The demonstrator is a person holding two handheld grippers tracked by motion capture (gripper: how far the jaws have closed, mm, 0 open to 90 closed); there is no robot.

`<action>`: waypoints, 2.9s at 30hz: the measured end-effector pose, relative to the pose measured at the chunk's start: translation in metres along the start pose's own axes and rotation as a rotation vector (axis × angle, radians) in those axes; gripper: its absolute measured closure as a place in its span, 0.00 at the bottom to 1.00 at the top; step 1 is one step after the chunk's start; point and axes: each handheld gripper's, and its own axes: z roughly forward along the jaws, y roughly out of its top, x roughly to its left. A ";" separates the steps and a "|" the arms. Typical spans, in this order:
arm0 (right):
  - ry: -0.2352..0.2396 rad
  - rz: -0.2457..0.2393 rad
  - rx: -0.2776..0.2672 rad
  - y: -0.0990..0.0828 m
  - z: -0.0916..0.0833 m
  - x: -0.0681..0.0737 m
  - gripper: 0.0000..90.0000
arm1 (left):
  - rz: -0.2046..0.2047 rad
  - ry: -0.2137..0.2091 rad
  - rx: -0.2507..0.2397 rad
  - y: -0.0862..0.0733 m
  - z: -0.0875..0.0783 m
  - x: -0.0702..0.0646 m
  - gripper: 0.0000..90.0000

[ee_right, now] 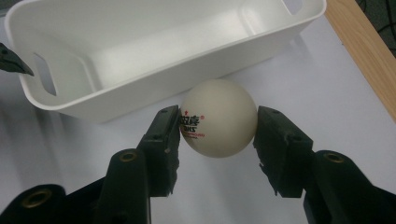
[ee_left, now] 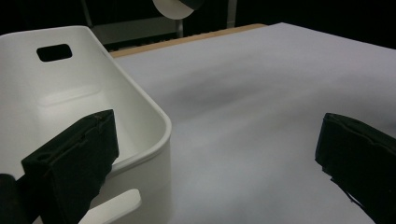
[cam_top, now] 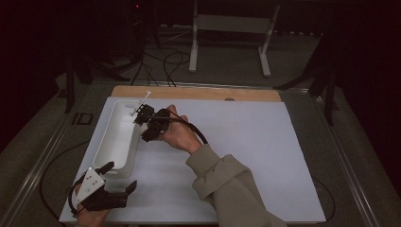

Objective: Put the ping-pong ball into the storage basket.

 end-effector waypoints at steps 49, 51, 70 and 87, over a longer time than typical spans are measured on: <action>0.055 -0.053 -0.060 0.032 0.010 0.038 0.57 | 0.003 -0.002 -0.004 0.000 0.000 0.000 0.00; 0.057 -0.061 -0.060 0.033 0.011 0.041 0.57 | 0.002 -0.002 -0.005 0.000 0.000 0.000 0.00; 0.066 -0.083 -0.068 0.038 0.017 0.051 0.57 | 0.001 -0.003 -0.005 0.000 0.001 0.000 0.00; 0.081 -0.090 -0.074 0.041 0.023 0.061 0.56 | 0.001 -0.003 -0.005 0.000 0.001 0.000 0.00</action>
